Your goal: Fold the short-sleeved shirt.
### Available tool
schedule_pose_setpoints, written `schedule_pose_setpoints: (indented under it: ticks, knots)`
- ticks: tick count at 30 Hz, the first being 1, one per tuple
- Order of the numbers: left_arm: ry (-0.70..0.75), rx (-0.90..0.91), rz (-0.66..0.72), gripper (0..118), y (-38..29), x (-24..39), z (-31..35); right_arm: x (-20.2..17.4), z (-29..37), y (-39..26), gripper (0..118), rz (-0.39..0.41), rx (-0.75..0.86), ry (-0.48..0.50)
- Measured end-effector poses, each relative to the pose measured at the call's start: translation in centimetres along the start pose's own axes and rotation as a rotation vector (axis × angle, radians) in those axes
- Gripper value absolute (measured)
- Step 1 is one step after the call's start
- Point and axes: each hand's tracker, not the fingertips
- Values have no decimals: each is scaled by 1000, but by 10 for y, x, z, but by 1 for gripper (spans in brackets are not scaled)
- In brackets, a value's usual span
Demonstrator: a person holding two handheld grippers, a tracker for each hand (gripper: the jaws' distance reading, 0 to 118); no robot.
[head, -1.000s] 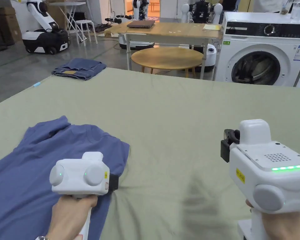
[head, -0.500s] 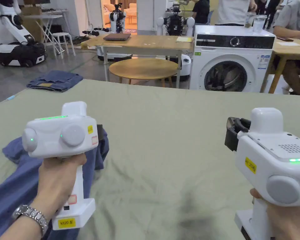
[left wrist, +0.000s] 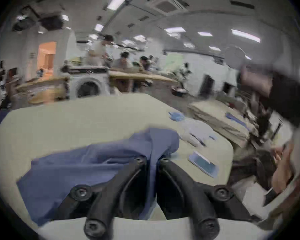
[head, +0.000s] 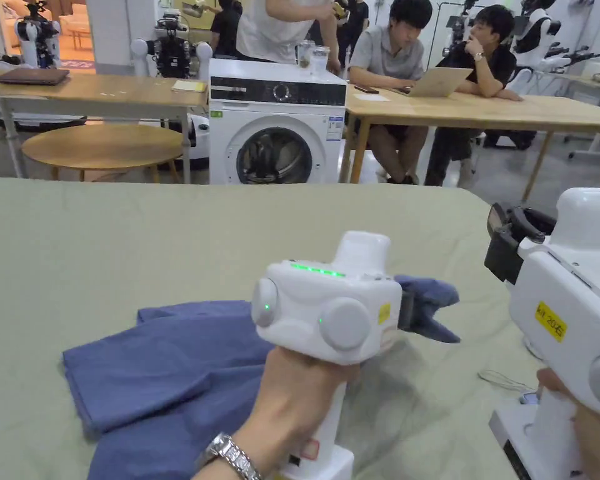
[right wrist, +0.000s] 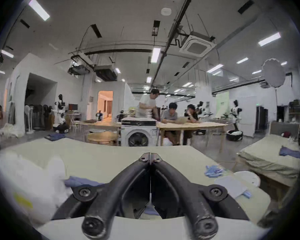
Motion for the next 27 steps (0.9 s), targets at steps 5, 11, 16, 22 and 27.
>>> schedule_pose_setpoints:
  ticks: [5,11,16,22,27]
  knots:
    - [-58,-250,33,3,-83,31,-52,17,13,-19,0,-1,-38,-23]
    - [-55,-333,56,7,-122,18,-49,7,3,-36,0,-25,-83,13]
    - [-75,-243,147,115,-91,-16,-11,-10,1,-32,0,-22,-58,60]
    - [153,138,214,115,-22,-95,131,-26,6,-12,0,-15,30,109]
    - [600,402,96,115,-10,-124,258,-42,5,-4,0,-42,78,140]
